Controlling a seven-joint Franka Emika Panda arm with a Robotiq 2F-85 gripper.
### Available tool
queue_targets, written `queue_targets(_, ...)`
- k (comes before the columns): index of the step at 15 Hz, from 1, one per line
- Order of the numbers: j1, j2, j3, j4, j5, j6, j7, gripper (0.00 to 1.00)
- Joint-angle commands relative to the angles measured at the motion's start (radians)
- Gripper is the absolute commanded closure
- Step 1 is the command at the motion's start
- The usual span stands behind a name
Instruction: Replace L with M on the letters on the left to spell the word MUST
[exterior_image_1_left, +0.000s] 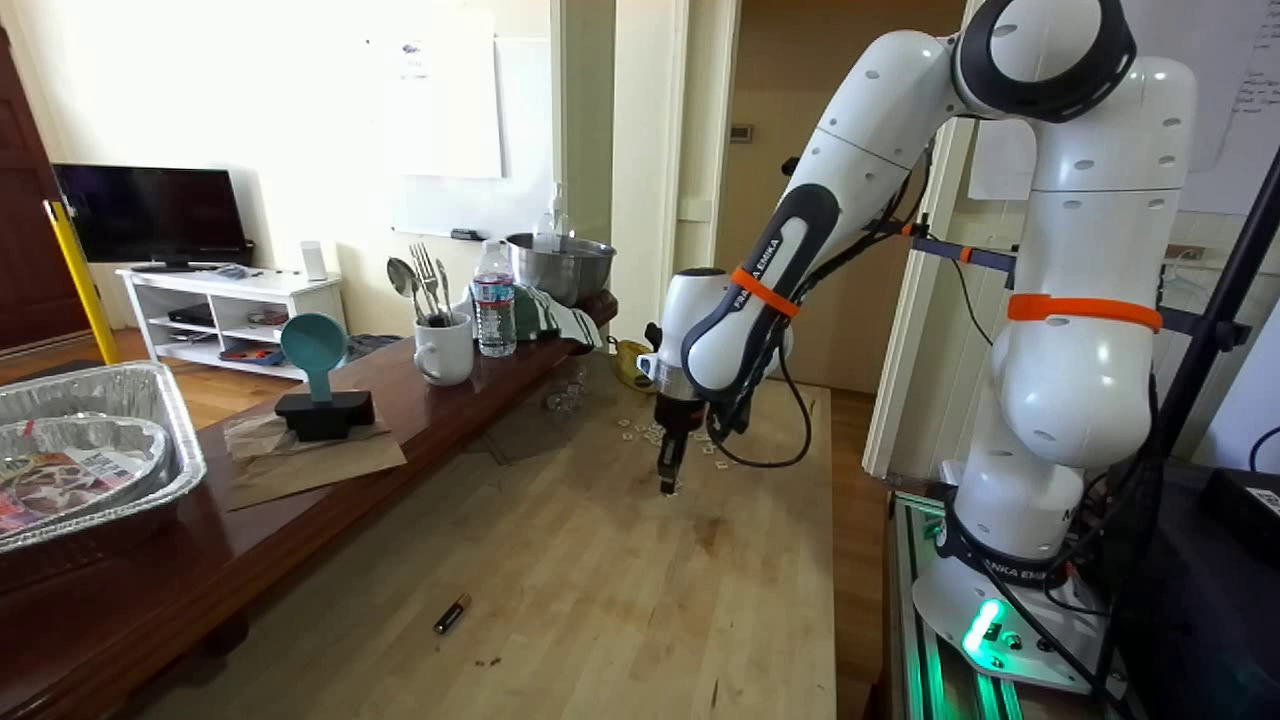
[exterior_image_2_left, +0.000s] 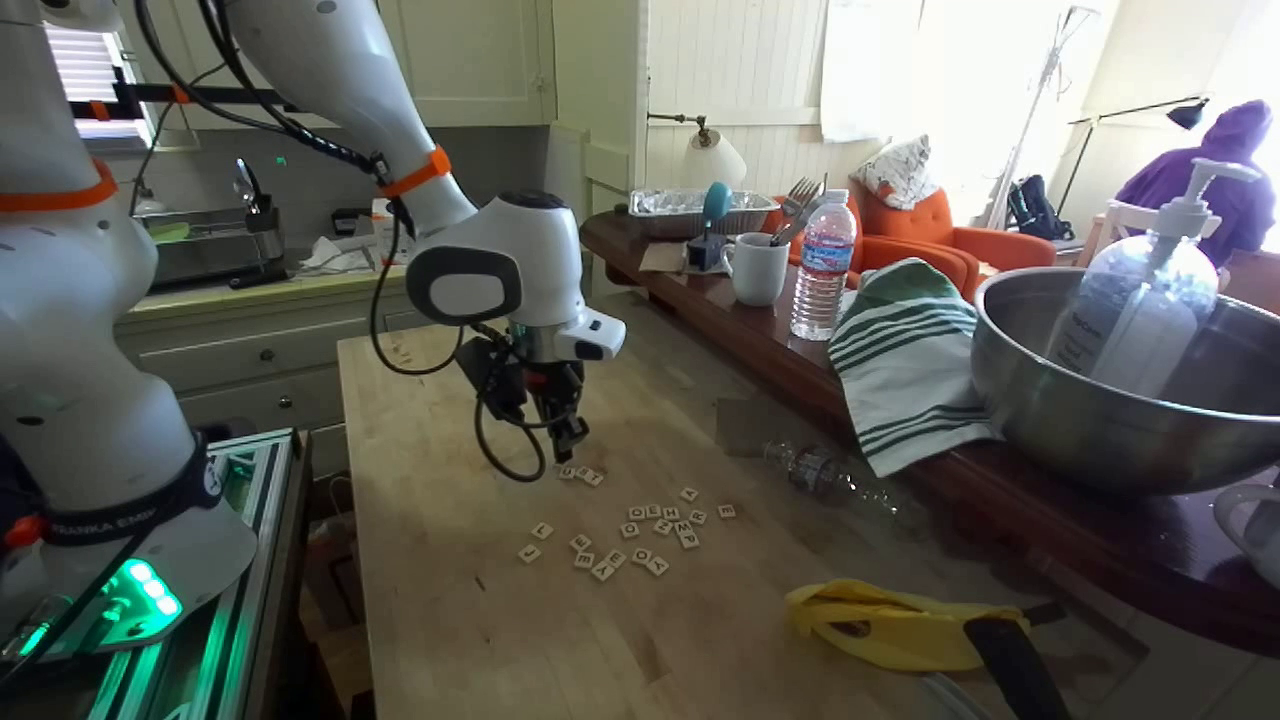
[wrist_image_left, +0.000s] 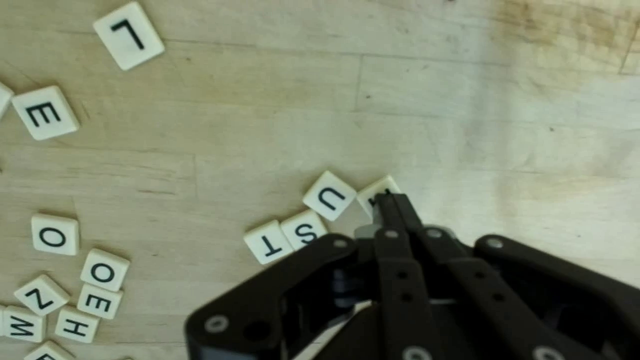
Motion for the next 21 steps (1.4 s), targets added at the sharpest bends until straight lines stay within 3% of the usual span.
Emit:
queue_targets(1, 0.007, 0.001, 0.001, -0.014, 0.004, -0.040, 0.005, 1.00)
queue_targets(21, 0.008, -0.005, -0.012, -0.017, -0.070, -0.076, -0.013, 1.00)
